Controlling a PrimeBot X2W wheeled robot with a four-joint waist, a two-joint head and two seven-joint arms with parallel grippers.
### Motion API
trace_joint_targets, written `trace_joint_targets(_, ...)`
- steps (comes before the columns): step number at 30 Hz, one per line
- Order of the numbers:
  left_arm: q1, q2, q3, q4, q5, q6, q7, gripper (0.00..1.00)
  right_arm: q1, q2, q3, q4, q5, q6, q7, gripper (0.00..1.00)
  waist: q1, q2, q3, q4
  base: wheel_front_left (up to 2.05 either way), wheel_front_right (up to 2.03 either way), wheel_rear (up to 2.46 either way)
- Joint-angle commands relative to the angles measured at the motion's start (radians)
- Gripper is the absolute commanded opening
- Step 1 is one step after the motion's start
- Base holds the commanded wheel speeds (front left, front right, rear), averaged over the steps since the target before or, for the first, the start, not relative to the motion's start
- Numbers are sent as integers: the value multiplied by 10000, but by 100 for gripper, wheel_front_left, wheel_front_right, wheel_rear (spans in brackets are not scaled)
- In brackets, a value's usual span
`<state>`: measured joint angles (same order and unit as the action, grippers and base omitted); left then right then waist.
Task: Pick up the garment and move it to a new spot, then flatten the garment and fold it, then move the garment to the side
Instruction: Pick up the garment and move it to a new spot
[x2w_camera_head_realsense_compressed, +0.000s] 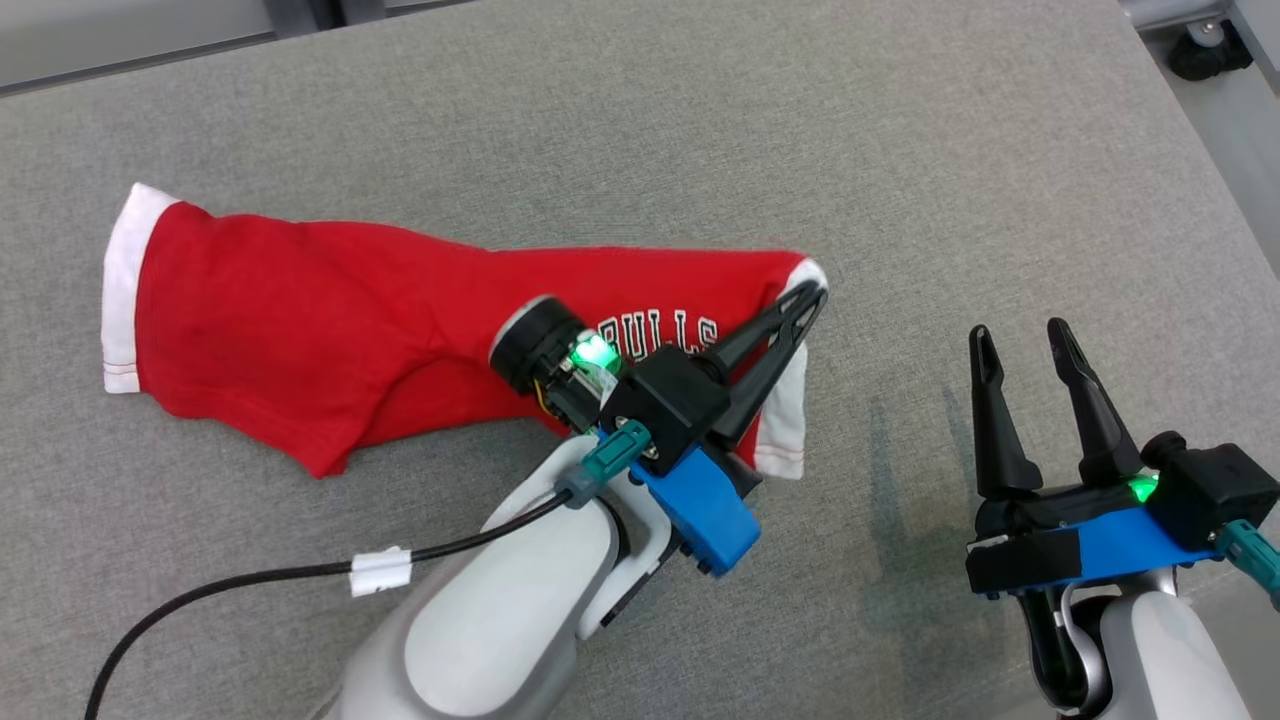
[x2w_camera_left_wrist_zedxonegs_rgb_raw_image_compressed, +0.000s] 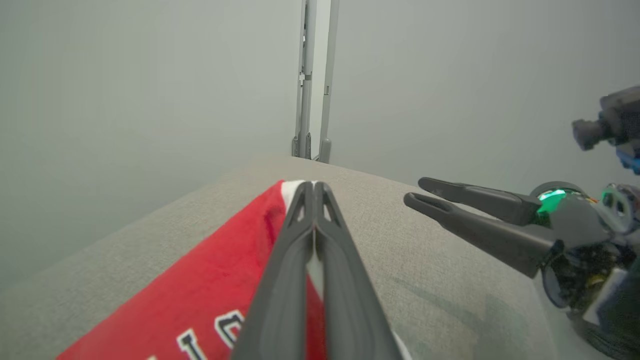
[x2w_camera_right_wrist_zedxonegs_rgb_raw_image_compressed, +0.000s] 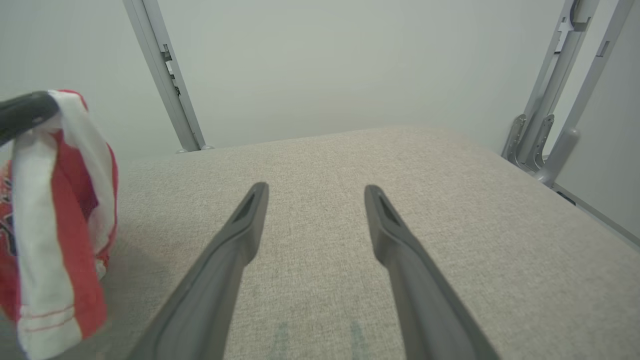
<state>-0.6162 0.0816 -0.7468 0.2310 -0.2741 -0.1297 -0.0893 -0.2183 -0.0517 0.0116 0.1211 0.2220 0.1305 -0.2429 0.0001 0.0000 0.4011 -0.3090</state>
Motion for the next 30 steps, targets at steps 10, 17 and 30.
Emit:
trace_joint_targets(10, 163, 253, -27, 1026, -357, 293, -1150, 100, -185, 8, -12, 486, -76, 5, -207, 100, -1, 0, -762, 756, 0, 0, 0)
trace_joint_targets(17, 899, 783, 1175, 820, -767, 1219, -1626, 100, 29, 4, -131, 548, -396, 5, -122, 100, -1, 0, -1590, 1913, 0, 0, 0)
trace_joint_targets(30, 2929, 2305, 4022, 444, -1579, 2333, -1765, 100, 489, 0, -316, 210, -730, 3, 392, 100, -1, 0, -2223, 3208, 0, 0, 0)
